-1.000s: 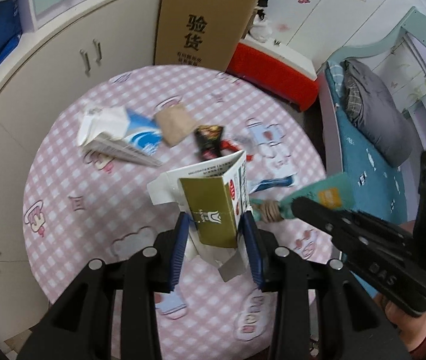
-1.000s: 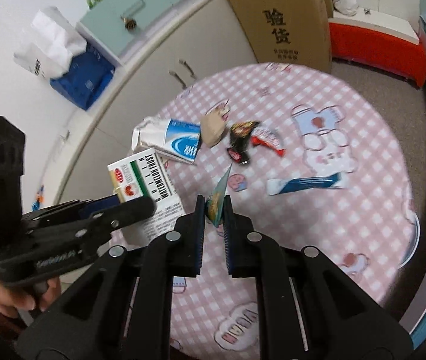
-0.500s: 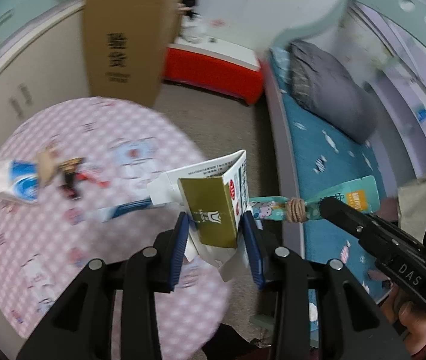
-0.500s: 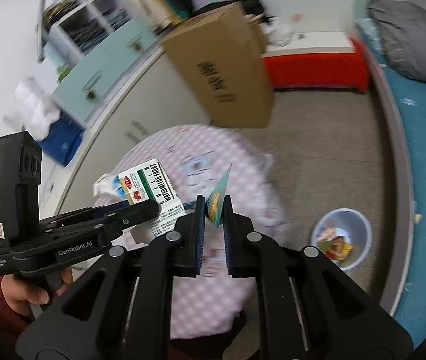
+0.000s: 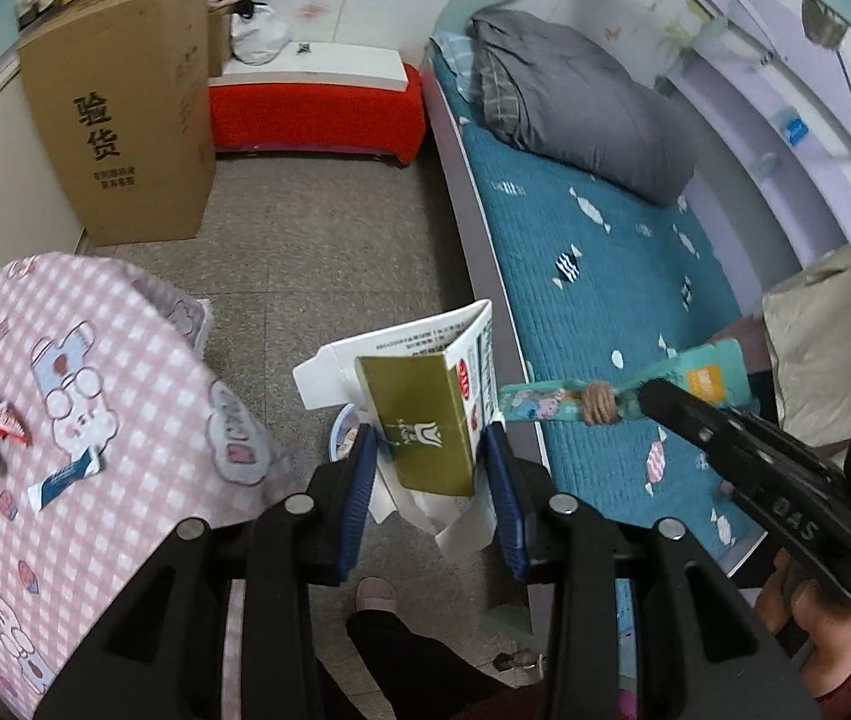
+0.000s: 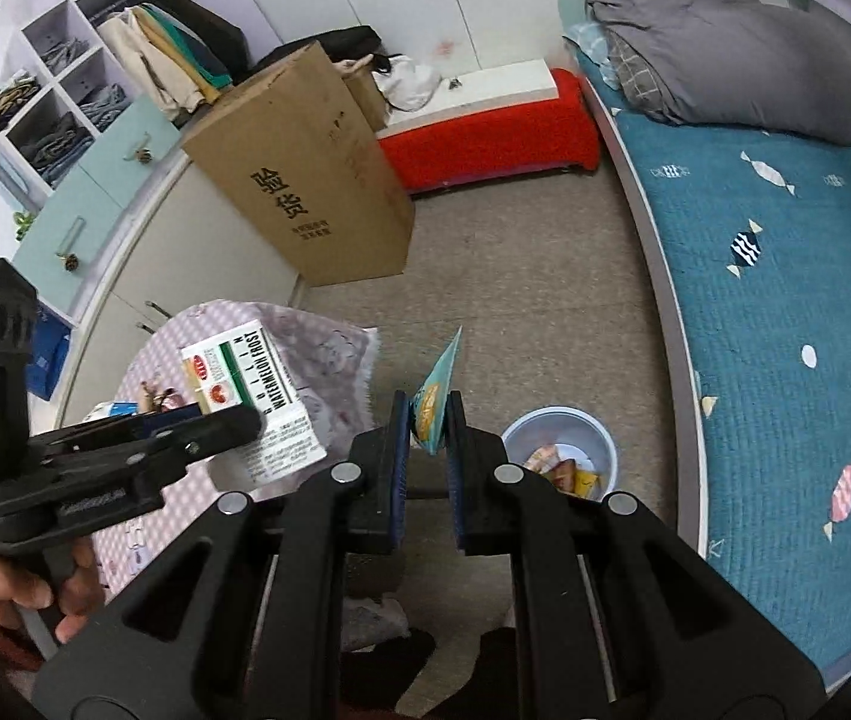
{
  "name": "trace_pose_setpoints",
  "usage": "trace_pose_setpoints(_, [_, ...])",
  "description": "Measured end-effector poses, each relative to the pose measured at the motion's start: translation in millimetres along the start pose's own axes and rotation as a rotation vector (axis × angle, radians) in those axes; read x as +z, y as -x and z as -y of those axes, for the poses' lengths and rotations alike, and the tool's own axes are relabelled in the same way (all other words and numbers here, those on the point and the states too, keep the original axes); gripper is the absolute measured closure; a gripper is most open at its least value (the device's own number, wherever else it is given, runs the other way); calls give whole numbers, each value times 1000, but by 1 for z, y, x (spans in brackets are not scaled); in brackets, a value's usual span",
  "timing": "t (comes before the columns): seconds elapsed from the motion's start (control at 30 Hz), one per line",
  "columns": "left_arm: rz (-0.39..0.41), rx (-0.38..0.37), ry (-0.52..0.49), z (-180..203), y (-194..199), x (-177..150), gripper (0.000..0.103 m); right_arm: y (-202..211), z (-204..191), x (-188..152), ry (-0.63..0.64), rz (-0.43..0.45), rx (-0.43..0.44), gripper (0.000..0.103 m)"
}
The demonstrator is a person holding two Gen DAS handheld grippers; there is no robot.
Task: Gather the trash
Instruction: 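Carry paper box with left tool while right tool carries teal stick to bucket, then open right tool over bucket to drop teal stick, then open left to drop box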
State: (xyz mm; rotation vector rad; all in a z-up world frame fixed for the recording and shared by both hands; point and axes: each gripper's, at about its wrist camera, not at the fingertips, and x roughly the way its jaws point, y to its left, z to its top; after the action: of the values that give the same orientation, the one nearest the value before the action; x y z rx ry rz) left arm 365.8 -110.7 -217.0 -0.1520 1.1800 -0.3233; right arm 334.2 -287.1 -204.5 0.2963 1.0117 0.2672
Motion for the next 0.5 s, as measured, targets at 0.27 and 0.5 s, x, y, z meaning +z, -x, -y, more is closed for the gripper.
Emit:
trace_pose_setpoints(0.27, [-43,41,-54,21,-19,12,67,-28,34,4,-70,-62,-14,44])
trace_pose_setpoints(0.5, [-67,40,-96,41,-33,19,67,-5,49,4,-105,-9,-35,44])
